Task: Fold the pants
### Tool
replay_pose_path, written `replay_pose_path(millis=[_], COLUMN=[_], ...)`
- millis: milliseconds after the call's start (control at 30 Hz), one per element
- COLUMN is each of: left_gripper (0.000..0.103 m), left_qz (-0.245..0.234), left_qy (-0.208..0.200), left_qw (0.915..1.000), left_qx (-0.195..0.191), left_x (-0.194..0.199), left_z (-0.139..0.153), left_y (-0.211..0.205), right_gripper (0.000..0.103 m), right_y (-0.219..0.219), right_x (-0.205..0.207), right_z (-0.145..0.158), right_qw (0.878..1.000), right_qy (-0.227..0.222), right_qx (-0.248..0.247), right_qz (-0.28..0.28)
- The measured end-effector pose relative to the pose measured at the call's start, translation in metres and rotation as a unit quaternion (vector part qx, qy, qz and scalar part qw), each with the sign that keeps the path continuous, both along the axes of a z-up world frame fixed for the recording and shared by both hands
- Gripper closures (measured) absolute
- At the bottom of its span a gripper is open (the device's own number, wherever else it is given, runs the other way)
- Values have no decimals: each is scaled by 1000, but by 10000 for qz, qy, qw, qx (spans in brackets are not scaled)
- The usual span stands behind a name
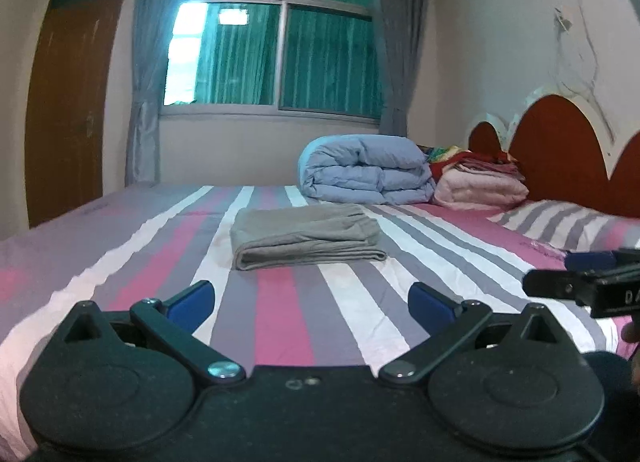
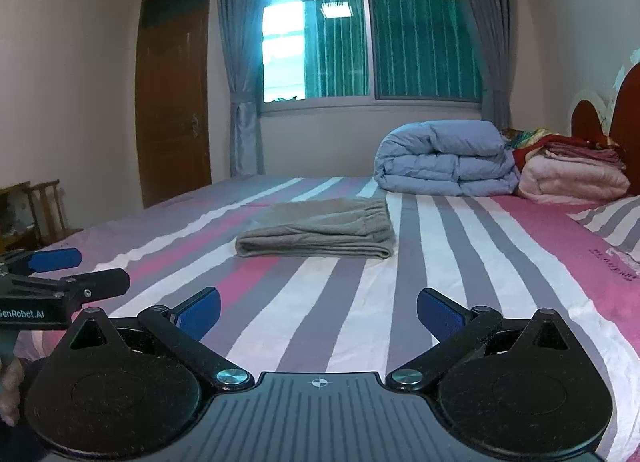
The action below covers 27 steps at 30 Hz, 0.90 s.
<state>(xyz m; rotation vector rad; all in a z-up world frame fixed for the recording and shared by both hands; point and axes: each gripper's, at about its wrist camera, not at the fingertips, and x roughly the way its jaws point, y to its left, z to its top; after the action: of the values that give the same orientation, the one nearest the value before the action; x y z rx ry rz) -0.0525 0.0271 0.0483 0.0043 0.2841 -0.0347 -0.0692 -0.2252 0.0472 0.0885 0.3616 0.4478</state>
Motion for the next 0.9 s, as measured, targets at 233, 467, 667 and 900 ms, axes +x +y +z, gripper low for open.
replay_pose_path(millis=[233, 467, 667, 900], left_gripper=[6, 6, 6, 6], left_qz=[112, 102, 104, 87], left_qy=[-11, -26, -37, -23], left_qw=[9996, 9996, 9996, 9997], left_qx=[-268, -255, -247, -229], left_x=[-1, -3, -3, -3], left_z=[-1, 1, 1, 2], left_y=[12, 11, 11, 10], right_gripper=[0, 0, 0, 0], right_y=[9, 12, 9, 7], right_x=[0, -1, -1, -1], right_z=[-3, -4, -3, -2], right_qw=[10000, 9999, 10000, 9999], right_qy=[54, 49, 48, 63], right_qx=[-34, -40, -25, -4], right_qz=[-64, -85, -81, -84])
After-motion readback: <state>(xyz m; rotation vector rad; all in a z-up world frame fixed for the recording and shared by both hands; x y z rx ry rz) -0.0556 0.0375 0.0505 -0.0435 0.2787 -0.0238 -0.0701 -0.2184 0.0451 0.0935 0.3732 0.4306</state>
